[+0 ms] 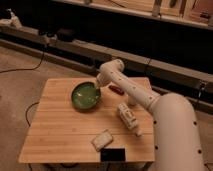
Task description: Drag the ceramic bowl in a circle
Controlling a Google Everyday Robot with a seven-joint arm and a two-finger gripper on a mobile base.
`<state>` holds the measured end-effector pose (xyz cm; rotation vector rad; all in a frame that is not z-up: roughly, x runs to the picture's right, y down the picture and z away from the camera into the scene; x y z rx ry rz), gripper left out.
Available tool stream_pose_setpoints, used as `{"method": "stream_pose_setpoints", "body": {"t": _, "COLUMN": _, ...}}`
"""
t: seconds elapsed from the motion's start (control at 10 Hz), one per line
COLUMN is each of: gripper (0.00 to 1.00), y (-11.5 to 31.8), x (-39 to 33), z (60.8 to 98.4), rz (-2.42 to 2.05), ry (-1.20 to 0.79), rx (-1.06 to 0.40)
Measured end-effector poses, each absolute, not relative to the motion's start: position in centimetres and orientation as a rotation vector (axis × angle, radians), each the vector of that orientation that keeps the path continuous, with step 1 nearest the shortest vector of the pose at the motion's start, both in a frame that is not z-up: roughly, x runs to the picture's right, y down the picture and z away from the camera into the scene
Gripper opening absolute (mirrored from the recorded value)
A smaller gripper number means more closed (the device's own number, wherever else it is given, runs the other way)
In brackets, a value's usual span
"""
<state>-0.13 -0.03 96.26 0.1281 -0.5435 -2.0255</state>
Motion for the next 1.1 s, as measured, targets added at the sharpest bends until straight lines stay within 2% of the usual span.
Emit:
{"method": "stream_pose_setpoints", "body": {"t": 0.3, "gripper": 0.00, "y": 7.1, "x": 3.2, "z": 93.1, "rz": -2.024, "ry": -0.551, "rx": 0.071}}
{"method": "stream_pose_setpoints", "body": {"t": 0.6, "gripper": 0.00, "y": 13.2, "x": 0.1, "z": 88.3, "rz": -2.106, "ry": -0.596, "rx": 0.111}}
{"method": "stream_pose_setpoints", "body": {"t": 0.8, "gripper": 0.00, "y": 14.3, "x": -4.4, "z": 86.0, "rz": -2.171, "ry": -0.624, "rx": 0.194}}
{"method": "stream_pose_setpoints", "body": {"t": 1.1, "gripper": 0.00, "y": 12.0, "x": -13.6, "z": 84.2, "rz": -2.274, "ry": -0.654, "rx": 0.358}}
